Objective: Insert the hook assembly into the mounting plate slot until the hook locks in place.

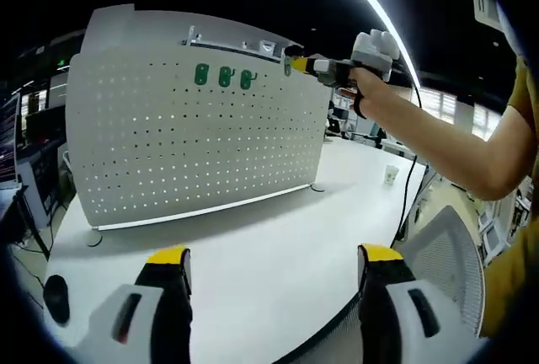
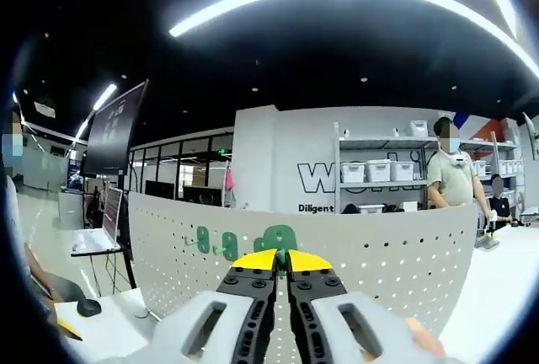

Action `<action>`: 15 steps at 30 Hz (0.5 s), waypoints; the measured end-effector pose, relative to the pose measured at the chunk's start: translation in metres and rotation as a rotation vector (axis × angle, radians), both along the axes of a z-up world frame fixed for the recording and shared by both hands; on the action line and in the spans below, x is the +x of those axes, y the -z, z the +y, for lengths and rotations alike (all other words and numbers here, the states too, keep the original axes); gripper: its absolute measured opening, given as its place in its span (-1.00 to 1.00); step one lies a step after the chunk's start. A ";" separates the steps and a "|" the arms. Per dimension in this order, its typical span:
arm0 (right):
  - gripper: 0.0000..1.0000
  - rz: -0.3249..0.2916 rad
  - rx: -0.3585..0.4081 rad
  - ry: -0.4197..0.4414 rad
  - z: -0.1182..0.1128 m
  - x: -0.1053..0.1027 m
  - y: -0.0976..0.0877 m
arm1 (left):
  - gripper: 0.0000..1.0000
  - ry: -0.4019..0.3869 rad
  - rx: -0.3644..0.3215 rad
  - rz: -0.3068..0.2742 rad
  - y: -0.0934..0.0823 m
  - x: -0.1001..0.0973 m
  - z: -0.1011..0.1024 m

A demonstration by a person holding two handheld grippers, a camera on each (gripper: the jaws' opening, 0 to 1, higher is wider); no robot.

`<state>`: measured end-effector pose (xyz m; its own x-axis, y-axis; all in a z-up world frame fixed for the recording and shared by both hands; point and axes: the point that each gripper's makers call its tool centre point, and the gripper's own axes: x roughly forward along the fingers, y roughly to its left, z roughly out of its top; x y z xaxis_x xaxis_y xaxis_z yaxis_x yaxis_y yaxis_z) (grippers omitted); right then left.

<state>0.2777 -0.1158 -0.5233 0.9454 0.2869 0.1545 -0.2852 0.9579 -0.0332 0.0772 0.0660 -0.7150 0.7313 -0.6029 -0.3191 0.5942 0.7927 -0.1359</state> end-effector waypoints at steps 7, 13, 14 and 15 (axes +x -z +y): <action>-0.98 -0.001 -0.008 0.036 -0.003 0.020 0.001 | 0.68 -0.016 -0.006 -0.004 -0.002 0.002 0.003; -0.98 0.015 0.013 0.051 -0.007 0.036 0.006 | 0.68 -0.019 -0.002 0.001 0.000 0.002 0.004; -0.97 0.014 0.014 0.049 -0.007 0.037 0.007 | 0.68 -0.019 -0.003 0.003 0.000 0.002 0.004; -0.97 0.014 0.014 0.055 -0.007 0.037 0.007 | 0.67 -0.018 -0.001 0.006 0.000 0.002 0.004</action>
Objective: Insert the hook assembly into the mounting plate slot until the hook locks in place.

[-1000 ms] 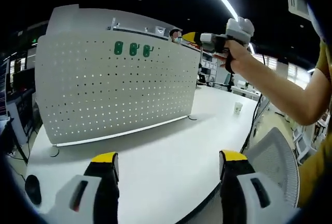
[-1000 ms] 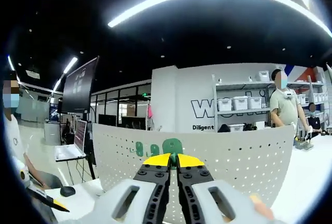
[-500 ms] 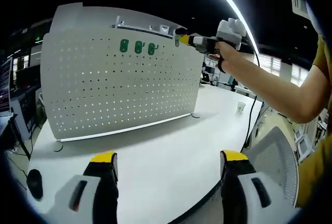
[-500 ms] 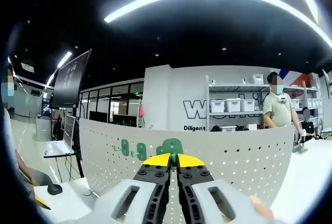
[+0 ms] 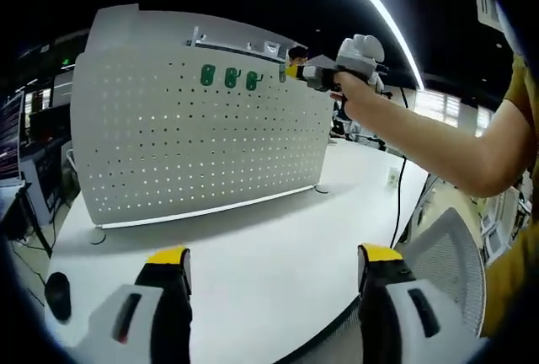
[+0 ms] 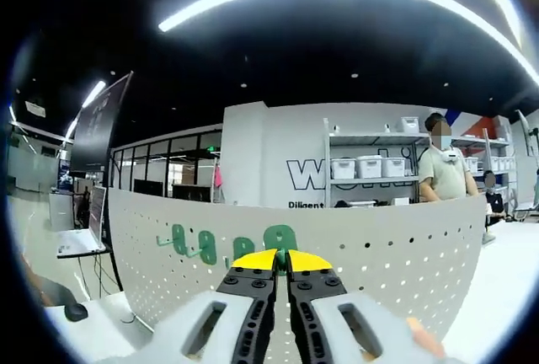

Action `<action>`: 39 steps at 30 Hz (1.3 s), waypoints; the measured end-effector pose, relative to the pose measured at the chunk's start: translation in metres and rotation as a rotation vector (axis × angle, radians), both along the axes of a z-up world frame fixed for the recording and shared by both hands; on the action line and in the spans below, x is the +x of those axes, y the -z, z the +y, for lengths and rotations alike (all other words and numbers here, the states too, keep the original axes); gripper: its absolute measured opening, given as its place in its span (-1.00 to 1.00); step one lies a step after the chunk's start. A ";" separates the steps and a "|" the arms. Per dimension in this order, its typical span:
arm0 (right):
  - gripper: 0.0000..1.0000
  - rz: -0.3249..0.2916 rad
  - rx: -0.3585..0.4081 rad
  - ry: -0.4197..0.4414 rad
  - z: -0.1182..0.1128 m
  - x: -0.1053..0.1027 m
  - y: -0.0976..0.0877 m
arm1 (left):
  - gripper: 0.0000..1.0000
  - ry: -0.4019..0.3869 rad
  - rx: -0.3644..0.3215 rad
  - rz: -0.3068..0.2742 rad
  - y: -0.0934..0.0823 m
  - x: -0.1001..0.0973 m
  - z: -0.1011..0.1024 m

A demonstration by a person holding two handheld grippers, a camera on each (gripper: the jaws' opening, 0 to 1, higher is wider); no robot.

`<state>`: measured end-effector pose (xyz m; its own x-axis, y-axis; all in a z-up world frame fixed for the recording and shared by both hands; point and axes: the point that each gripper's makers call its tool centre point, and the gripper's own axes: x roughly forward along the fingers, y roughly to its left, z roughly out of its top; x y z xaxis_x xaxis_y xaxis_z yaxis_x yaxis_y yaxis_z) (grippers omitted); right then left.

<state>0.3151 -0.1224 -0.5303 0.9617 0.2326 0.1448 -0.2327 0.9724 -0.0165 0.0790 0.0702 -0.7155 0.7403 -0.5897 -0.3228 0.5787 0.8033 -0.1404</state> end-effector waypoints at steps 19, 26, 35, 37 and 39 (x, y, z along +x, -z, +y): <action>-0.97 0.058 0.078 0.029 -0.005 0.040 0.016 | 0.61 -0.001 0.014 0.023 0.005 0.002 0.002; -0.97 0.058 0.101 0.038 -0.004 0.037 0.017 | 0.60 0.002 0.015 0.019 0.004 0.004 0.003; -0.98 0.067 0.087 0.066 -0.001 0.041 0.021 | 0.59 0.004 0.018 0.026 0.006 0.003 0.004; -0.98 0.064 0.082 0.077 -0.003 0.043 0.021 | 0.58 0.003 0.021 0.030 0.007 0.003 0.005; -0.98 0.064 0.062 0.084 -0.003 0.043 0.021 | 0.58 0.002 0.016 0.028 0.006 0.003 0.005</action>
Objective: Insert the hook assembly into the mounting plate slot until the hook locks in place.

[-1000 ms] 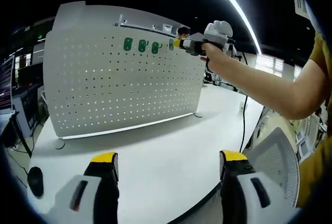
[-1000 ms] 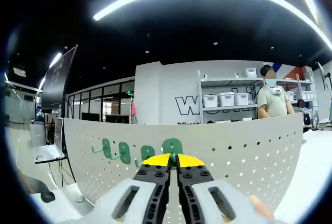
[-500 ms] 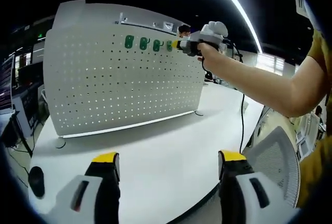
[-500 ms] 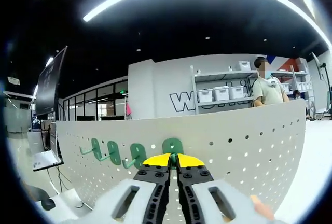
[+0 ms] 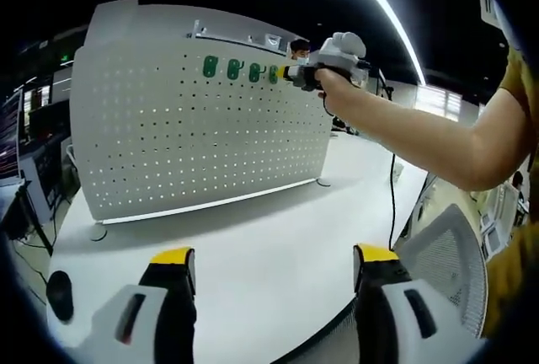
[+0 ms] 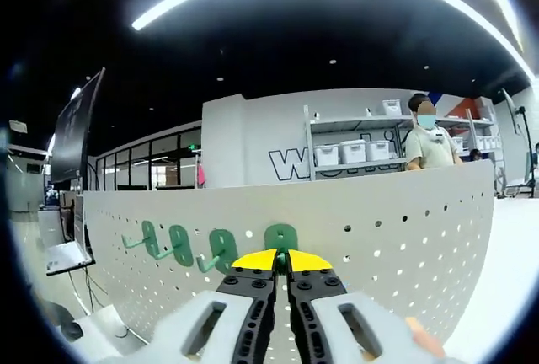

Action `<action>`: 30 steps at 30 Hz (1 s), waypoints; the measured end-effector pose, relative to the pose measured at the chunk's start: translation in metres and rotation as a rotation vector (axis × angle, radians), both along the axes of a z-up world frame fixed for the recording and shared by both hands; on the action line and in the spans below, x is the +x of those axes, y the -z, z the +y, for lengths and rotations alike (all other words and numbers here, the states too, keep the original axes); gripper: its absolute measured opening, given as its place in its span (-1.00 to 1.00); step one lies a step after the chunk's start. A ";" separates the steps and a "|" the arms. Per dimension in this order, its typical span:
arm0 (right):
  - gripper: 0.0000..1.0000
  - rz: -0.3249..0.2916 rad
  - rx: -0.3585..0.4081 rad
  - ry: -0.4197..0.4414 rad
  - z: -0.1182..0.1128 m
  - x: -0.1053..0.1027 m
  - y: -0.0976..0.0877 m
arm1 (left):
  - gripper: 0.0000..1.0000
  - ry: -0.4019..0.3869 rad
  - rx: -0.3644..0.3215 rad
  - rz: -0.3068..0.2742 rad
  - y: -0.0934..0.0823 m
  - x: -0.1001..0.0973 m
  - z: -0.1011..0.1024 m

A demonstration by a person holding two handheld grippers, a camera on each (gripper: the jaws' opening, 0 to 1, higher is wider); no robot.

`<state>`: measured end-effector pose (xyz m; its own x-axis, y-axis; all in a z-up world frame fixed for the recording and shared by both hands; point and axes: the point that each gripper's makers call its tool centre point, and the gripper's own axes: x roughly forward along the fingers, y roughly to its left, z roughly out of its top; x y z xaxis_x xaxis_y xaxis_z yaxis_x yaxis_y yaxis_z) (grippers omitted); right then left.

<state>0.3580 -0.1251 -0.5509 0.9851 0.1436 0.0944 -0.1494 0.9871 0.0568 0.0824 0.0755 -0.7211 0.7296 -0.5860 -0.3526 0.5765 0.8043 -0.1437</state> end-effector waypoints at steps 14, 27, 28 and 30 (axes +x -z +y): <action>-0.89 0.001 -0.085 -0.002 0.004 -0.002 0.005 | 0.57 0.001 0.003 -0.003 -0.001 0.003 0.002; -0.57 -0.018 -0.077 -0.014 0.006 -0.007 -0.001 | 0.57 0.011 0.007 -0.004 -0.002 0.004 0.001; -0.57 -0.017 -0.079 -0.014 0.005 -0.008 -0.001 | 0.57 0.010 0.005 -0.005 -0.003 0.004 0.001; -0.56 -0.021 -0.081 -0.014 0.005 -0.008 -0.002 | 0.57 0.009 0.005 -0.006 -0.003 0.004 0.001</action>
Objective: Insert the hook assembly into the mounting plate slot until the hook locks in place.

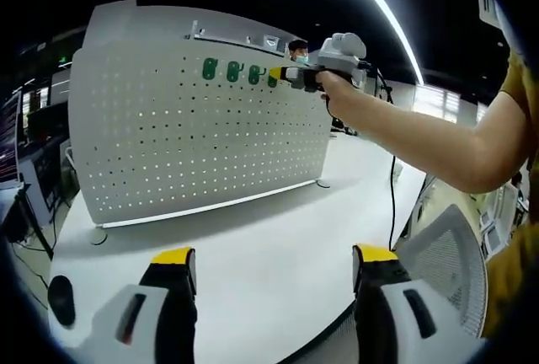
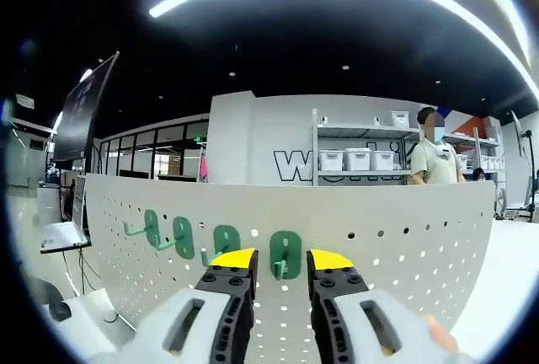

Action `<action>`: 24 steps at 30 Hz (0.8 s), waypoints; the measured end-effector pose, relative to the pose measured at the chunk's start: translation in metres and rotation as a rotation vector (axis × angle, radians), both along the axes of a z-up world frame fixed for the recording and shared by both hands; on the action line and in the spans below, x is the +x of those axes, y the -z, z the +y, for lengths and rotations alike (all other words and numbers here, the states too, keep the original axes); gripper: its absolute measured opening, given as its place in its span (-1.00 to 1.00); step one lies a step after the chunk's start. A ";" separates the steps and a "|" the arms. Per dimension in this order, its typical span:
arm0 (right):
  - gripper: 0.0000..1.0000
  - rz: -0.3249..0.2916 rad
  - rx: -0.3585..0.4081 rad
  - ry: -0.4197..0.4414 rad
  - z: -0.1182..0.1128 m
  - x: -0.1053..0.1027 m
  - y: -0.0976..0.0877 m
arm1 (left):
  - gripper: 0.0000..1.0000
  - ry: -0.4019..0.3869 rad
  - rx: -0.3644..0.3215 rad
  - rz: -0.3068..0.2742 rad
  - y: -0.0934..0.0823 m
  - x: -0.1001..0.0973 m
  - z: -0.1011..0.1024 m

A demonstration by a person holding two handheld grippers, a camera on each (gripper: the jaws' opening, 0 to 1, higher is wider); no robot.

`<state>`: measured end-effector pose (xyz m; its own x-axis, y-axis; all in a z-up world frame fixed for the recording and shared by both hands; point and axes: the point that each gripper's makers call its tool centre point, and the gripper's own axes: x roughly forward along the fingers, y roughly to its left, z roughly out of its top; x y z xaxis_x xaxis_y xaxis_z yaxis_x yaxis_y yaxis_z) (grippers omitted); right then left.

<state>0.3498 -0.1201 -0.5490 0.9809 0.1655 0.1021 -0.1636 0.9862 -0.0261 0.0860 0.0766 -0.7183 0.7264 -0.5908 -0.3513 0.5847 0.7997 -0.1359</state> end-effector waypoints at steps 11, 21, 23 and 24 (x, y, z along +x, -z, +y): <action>-0.56 0.000 -0.019 0.006 -0.004 -0.008 0.001 | 0.58 0.006 0.005 -0.004 -0.001 -0.003 -0.002; -0.58 -0.008 -0.036 0.012 -0.011 -0.031 -0.001 | 0.57 0.017 0.005 -0.011 -0.004 -0.006 -0.004; -0.58 -0.007 -0.038 0.016 -0.015 -0.036 0.000 | 0.57 0.022 0.007 -0.011 -0.004 -0.008 -0.005; -0.58 -0.007 -0.039 0.017 -0.016 -0.036 0.000 | 0.57 0.024 0.007 -0.011 -0.004 -0.008 -0.006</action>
